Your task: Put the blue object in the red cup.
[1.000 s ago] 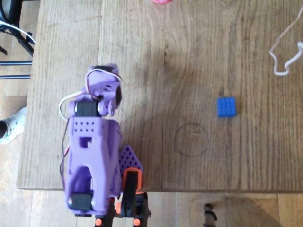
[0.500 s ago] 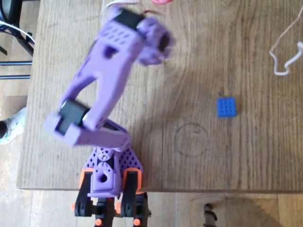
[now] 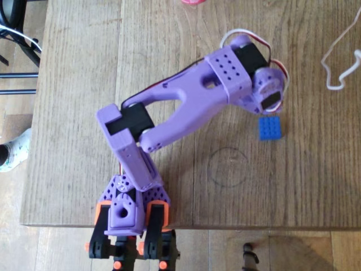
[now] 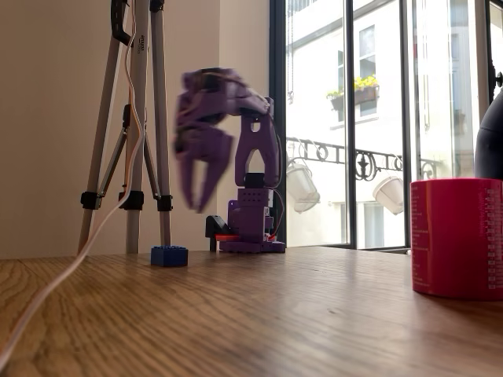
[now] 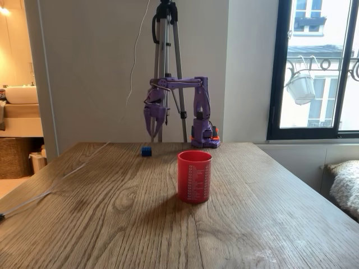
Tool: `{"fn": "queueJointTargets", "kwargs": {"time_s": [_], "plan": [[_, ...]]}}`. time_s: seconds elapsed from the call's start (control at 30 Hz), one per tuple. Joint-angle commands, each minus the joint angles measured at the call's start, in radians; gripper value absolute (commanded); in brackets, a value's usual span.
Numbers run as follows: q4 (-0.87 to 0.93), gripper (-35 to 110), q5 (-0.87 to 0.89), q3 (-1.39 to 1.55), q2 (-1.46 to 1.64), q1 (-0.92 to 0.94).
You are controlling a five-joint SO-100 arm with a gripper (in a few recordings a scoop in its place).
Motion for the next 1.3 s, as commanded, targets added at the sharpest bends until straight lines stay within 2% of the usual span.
{"fn": "queueJointTargets", "kwargs": {"time_s": [0.0, 0.13, 0.33, 0.5, 0.73, 1.27], "plan": [[-0.008, 1, 0.008, 0.028, 0.025, 0.057], [0.012, 1, -0.041, 0.044, 0.031, 0.061], [-0.011, 1, -0.193, 0.081, 0.025, -0.032], [-0.132, 1, -0.278, 0.081, -0.014, -0.067], [-0.238, 1, -0.339, 0.064, -0.061, -0.020], [-0.147, 1, -0.368, 0.034, -0.081, 0.037]]}}
